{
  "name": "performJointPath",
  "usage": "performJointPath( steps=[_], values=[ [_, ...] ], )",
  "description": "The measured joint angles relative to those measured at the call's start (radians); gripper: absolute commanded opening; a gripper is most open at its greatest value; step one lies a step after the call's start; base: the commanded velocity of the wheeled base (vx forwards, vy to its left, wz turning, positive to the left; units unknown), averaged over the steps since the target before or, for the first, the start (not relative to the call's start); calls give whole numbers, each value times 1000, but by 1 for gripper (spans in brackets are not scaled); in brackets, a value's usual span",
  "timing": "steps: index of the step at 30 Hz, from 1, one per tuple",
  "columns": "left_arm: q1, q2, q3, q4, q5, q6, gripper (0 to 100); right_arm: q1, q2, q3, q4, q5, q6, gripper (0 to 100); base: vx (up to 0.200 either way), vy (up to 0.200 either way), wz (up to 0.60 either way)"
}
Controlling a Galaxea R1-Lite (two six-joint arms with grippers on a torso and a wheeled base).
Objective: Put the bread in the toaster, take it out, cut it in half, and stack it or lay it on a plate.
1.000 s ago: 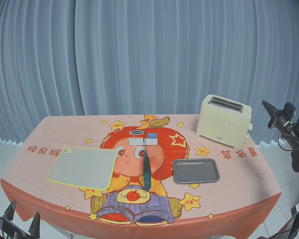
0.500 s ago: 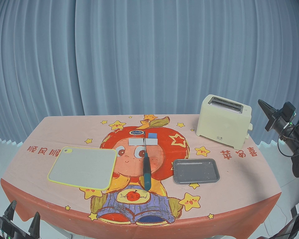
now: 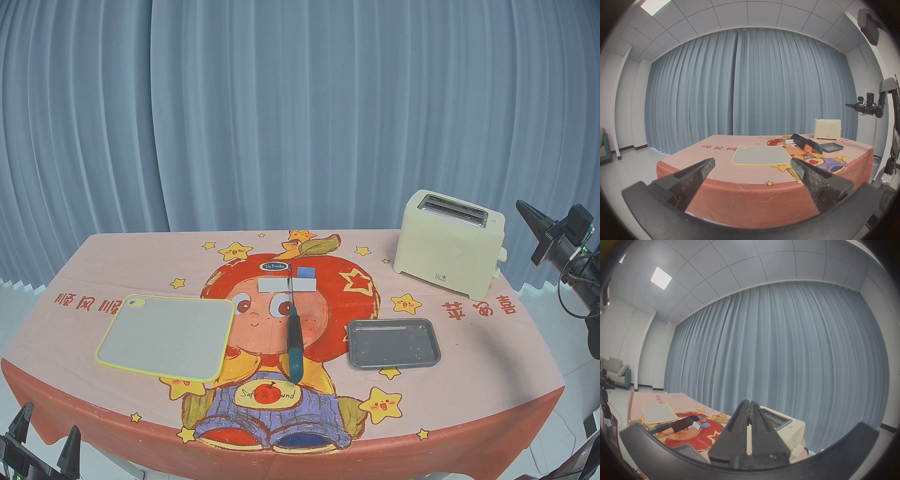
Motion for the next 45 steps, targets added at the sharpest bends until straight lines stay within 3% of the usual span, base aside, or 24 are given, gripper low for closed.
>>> performJointPath(
  steps=[7,11,17,21,24,27,30,32,35,39,41,45],
  values=[
    [0,0,0,0,0,0,100,3,-9,22,-1,7,1,0,0,0,0],
    [0,0,0,0,0,0,100,41,-12,43,-13,9,12,0,0,0,0],
    [0,0,0,0,0,0,100,77,-36,45,-14,-10,104,0,0,0,0],
    [0,0,0,0,0,0,100,79,-56,35,-14,-86,166,0,0,0,0],
    [0,0,0,0,0,0,100,77,-63,26,-15,-113,199,0,0,0,0],
    [0,0,0,0,0,0,100,75,-70,15,-15,-124,280,0,0,0,0],
    [0,0,0,0,0,0,100,75,-84,-4,-10,-128,413,0,0,0,0],
    [0,0,0,0,0,0,100,79,-93,-11,-8,-123,452,0,0,0,0],
    [0,0,0,0,0,0,100,86,-103,-15,-9,-99,457,0,0,0,0],
    [0,0,0,0,-1,0,100,96,-112,10,-13,-59,405,0,0,0,0],
    [0,0,0,0,-1,0,100,98,-116,19,-15,-54,419,0,0,0,0],
    [0,0,0,0,-1,0,100,104,-121,36,-16,-50,496,0,0,0,0]
  ],
)
